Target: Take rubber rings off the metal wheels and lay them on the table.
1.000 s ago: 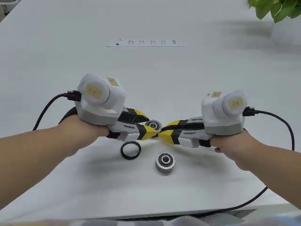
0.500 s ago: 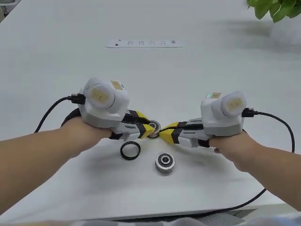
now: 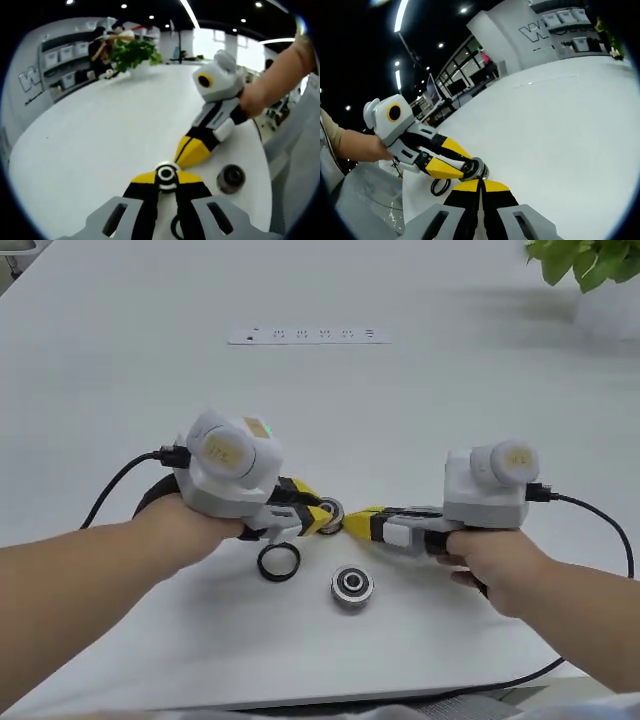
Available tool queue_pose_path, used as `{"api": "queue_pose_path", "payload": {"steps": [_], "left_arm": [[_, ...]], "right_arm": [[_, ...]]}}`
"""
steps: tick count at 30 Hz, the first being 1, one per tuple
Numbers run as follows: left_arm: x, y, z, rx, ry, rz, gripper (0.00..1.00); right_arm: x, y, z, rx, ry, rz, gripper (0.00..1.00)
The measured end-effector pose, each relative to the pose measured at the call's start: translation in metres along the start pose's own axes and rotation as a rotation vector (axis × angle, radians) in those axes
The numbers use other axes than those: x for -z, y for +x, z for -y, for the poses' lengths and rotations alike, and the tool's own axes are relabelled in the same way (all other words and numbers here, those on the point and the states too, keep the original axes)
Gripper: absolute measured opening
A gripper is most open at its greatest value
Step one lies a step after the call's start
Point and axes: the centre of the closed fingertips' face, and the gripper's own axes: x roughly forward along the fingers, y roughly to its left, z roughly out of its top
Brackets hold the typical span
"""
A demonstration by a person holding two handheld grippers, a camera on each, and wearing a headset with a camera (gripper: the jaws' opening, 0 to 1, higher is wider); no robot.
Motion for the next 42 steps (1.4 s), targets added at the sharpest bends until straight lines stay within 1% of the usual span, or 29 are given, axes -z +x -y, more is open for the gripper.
{"api": "queue_pose_path", "payload": {"steps": [2, 3, 5, 7, 9, 11, 12, 13, 15, 19, 21, 27, 30, 32, 36, 38, 39, 40, 42], "left_arm": [[0.000, 0.000, 0.000, -0.002, -0.003, 0.000, 0.13], [0.000, 0.000, 0.001, -0.002, -0.005, 0.000, 0.13], [0.000, 0.000, 0.001, -0.003, -0.005, -0.001, 0.13], [0.000, 0.000, 0.001, -0.008, -0.007, -0.002, 0.13], [0.000, 0.000, 0.000, -0.013, -0.009, -0.002, 0.12], [0.000, 0.000, 0.000, -0.018, -0.015, -0.003, 0.12], [0.000, 0.001, 0.000, -0.020, -0.018, -0.002, 0.12], [0.000, 0.001, -0.001, -0.021, -0.020, -0.001, 0.12], [0.001, 0.001, -0.001, -0.026, -0.028, 0.004, 0.12], [0.001, 0.001, -0.001, -0.030, -0.031, 0.005, 0.12], [0.000, 0.001, 0.000, -0.036, -0.022, 0.002, 0.12], [0.000, 0.001, 0.001, -0.038, -0.024, 0.003, 0.12], [0.000, 0.001, 0.001, -0.036, -0.023, 0.002, 0.12], [0.000, 0.001, 0.001, -0.036, -0.021, 0.002, 0.12], [0.000, 0.001, 0.002, -0.036, -0.015, 0.002, 0.12], [-0.001, 0.001, 0.002, -0.036, -0.012, 0.003, 0.12], [-0.001, 0.001, 0.003, -0.034, -0.011, 0.004, 0.12], [-0.001, 0.001, 0.002, -0.035, -0.012, 0.004, 0.12], [-0.001, 0.000, 0.002, -0.034, -0.012, 0.007, 0.12]], "right_arm": [[-0.005, -0.001, 0.000, -0.003, 0.017, 0.025, 0.00], [-0.006, -0.001, 0.000, -0.003, 0.028, 0.024, 0.00], [-0.012, -0.001, -0.001, -0.009, 0.047, 0.052, 0.00], [-0.011, -0.001, -0.002, -0.011, 0.051, 0.044, 0.00], [-0.011, -0.001, -0.004, -0.015, 0.068, 0.054, 0.00], [-0.011, -0.001, -0.004, -0.013, 0.073, 0.058, 0.00], [-0.012, 0.000, -0.007, -0.026, 0.079, 0.067, 0.00], [-0.012, 0.001, -0.007, -0.013, 0.082, 0.065, 0.00], [-0.013, 0.001, -0.007, -0.006, 0.070, 0.062, 0.00], [-0.014, 0.000, -0.009, -0.009, 0.055, 0.050, 0.00], [-0.014, 0.001, -0.010, -0.013, 0.044, 0.046, 0.00], [-0.013, 0.002, -0.014, -0.029, 0.039, 0.040, 0.00], [-0.013, 0.002, -0.014, -0.032, 0.046, 0.040, 0.00], [-0.013, 0.002, -0.015, -0.037, 0.065, 0.045, 0.00], [-0.012, 0.003, -0.020, -0.048, 0.093, 0.052, 0.00], [-0.013, 0.004, -0.026, -0.071, 0.103, 0.056, 0.00], [-0.013, 0.005, -0.034, -0.107, 0.101, 0.052, 0.00], [-0.015, 0.005, -0.032, -0.083, 0.096, 0.056, 0.00], [-0.014, 0.004, -0.027, -0.086, 0.096, 0.059, 0.00]]}}
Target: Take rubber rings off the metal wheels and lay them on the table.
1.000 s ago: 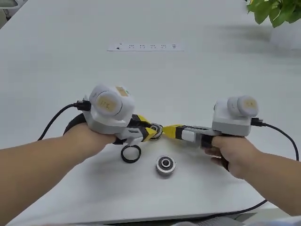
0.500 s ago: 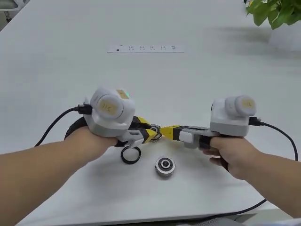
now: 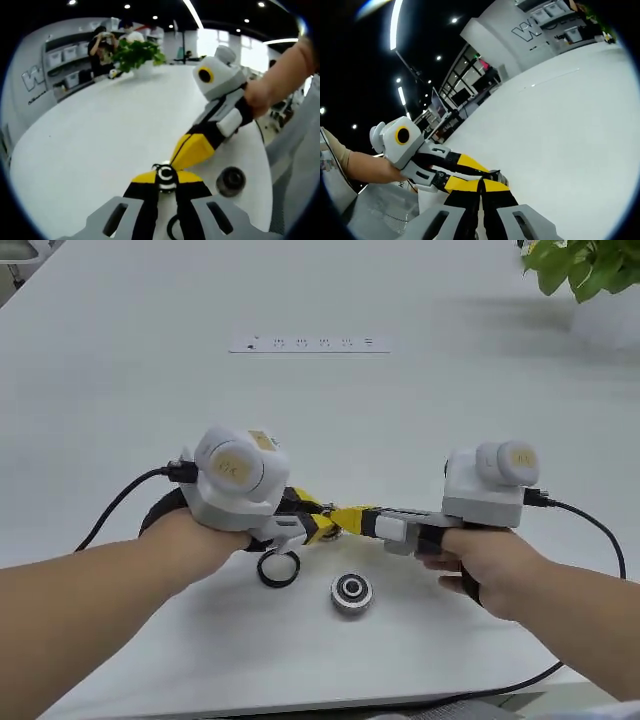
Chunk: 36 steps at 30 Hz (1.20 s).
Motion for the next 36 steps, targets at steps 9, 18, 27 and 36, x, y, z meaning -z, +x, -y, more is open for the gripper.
{"api": "queue_pose_path", "payload": {"steps": [9, 18, 27, 36], "left_arm": [[-0.001, -0.001, 0.000, 0.005, -0.010, 0.013, 0.12], [0.000, 0.001, -0.003, -0.001, -0.013, 0.013, 0.12], [0.002, 0.001, -0.003, 0.003, -0.019, 0.004, 0.14], [-0.002, -0.008, 0.004, 0.042, -0.014, 0.016, 0.25]], "right_arm": [[-0.001, -0.005, -0.012, -0.060, 0.067, 0.014, 0.00], [-0.004, -0.007, -0.008, -0.027, 0.074, 0.030, 0.00], [-0.004, -0.005, 0.002, 0.028, 0.069, 0.025, 0.00], [-0.005, -0.003, 0.001, 0.019, 0.076, 0.026, 0.00]]}}
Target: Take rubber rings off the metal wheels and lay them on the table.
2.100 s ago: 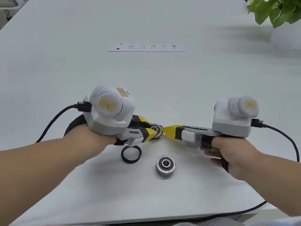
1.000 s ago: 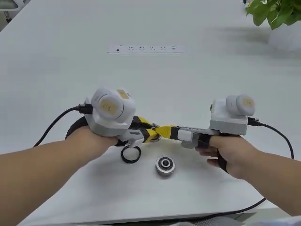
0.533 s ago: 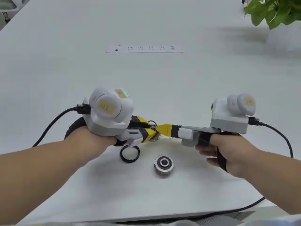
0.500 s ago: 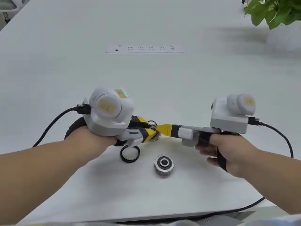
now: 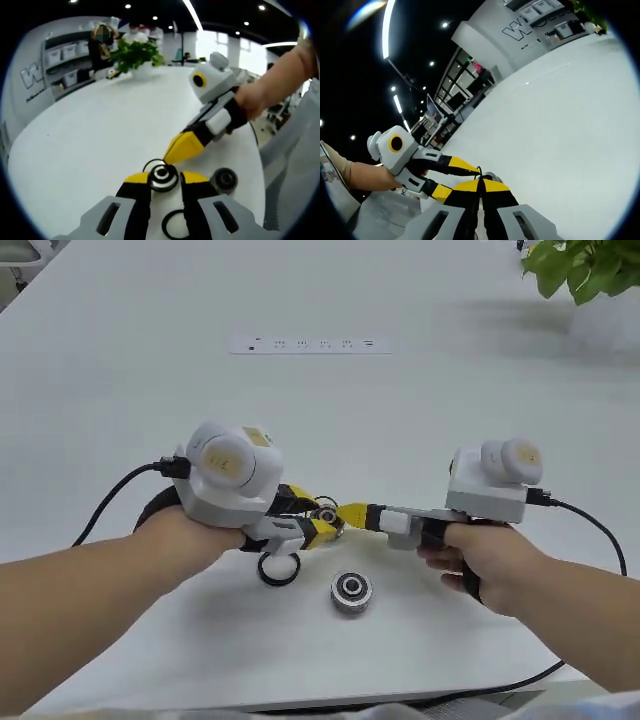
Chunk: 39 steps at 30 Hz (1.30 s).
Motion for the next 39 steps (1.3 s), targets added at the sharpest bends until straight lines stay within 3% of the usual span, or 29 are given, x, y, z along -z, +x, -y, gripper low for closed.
{"api": "queue_pose_path", "payload": {"steps": [10, 15, 28, 39], "left_arm": [[-0.019, -0.027, 0.008, 0.018, 0.004, 0.065, 0.32], [-0.022, -0.045, 0.008, 0.020, -0.002, 0.090, 0.36], [-0.009, -0.087, 0.008, -0.005, -0.035, 0.112, 0.47], [0.004, -0.105, 0.008, -0.014, -0.048, 0.102, 0.55]], "right_arm": [[-0.007, 0.000, -0.015, -0.048, -0.003, 0.008, 0.00], [-0.008, -0.001, -0.022, -0.068, 0.002, 0.007, 0.00], [-0.001, 0.002, -0.043, -0.128, 0.038, -0.033, 0.00], [0.017, 0.010, -0.052, -0.160, 0.075, -0.103, 0.00]]}}
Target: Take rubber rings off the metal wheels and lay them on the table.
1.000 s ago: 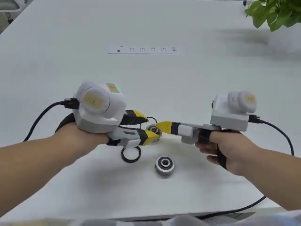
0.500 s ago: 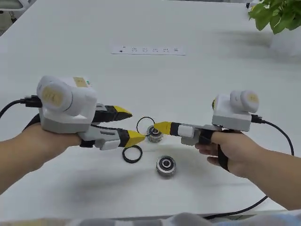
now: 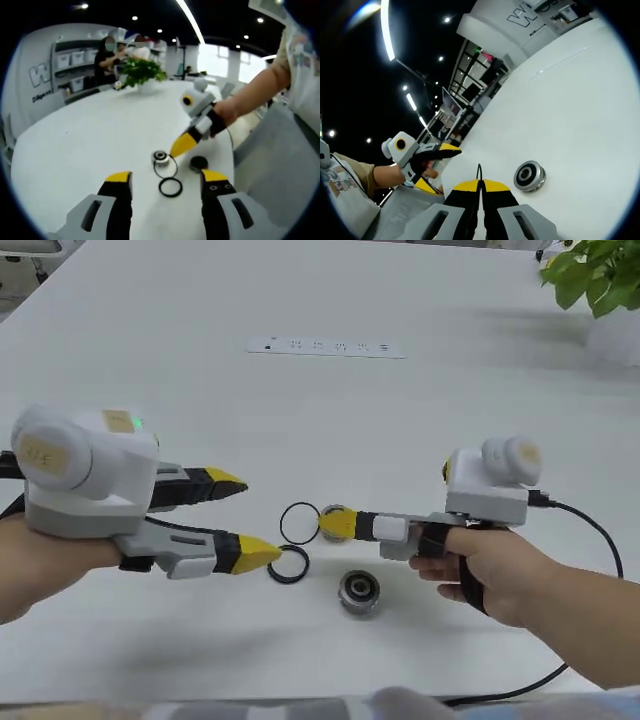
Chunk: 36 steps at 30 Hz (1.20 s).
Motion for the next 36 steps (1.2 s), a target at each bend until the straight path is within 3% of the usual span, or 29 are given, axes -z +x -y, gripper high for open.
{"api": "queue_pose_path", "payload": {"steps": [18, 36], "left_arm": [[0.010, -0.010, 0.002, -0.005, -0.016, -0.005, 0.60], [0.016, -0.012, 0.010, 0.001, -0.041, -0.013, 0.60]], "right_arm": [[0.025, 0.014, 0.004, 0.008, 0.023, -0.106, 0.00], [0.034, 0.017, 0.017, 0.050, 0.001, -0.153, 0.00]]}}
